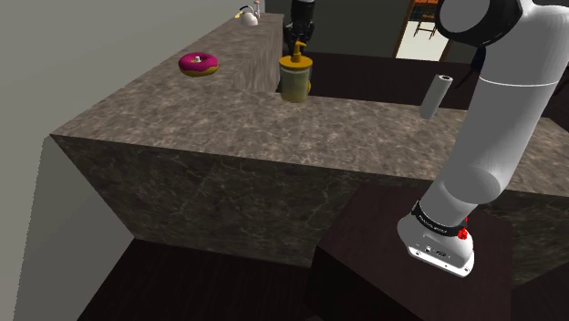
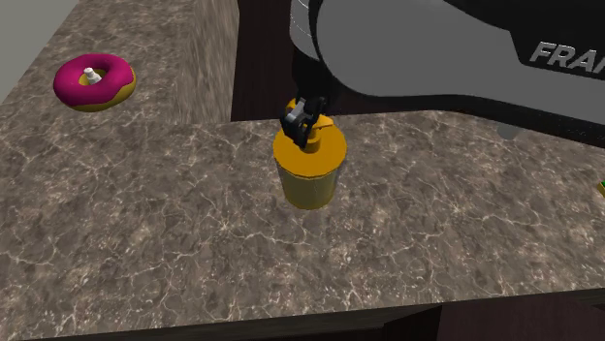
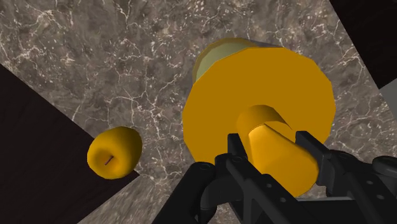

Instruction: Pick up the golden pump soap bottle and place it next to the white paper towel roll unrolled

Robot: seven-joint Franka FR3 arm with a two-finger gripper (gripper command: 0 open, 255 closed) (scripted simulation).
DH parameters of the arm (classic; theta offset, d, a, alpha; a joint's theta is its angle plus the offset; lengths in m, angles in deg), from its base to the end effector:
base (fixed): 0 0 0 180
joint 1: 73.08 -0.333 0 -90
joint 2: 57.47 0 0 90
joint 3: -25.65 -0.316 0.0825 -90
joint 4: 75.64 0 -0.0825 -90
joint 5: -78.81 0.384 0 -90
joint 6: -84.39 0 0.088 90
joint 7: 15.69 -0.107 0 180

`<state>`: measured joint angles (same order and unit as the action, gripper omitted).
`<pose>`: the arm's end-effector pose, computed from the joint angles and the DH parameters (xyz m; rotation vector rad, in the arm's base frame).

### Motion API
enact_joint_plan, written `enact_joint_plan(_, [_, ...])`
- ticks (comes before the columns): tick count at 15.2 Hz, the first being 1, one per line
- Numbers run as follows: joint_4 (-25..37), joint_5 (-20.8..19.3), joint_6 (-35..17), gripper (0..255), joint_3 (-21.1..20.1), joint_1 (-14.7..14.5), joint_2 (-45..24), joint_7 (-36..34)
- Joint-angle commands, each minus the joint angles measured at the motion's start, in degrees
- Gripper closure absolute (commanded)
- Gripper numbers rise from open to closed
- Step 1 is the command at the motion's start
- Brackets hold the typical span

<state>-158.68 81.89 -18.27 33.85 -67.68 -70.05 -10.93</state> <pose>0.6249 -0.1365 0.5738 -3.1235 0.2464 -0.1993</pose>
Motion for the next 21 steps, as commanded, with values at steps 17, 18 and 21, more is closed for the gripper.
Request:
enact_joint_plan(17, [23.2,1.0,17.0,255,0.2,1.1,-6.2,-0.1])
enact_joint_plan(18, [25.1,1.1,18.2,255,0.2,1.3,-6.9,-0.1])
enact_joint_plan(21, [31.1,1.5,21.8,255,0.2,1.7,-9.3,-0.1])
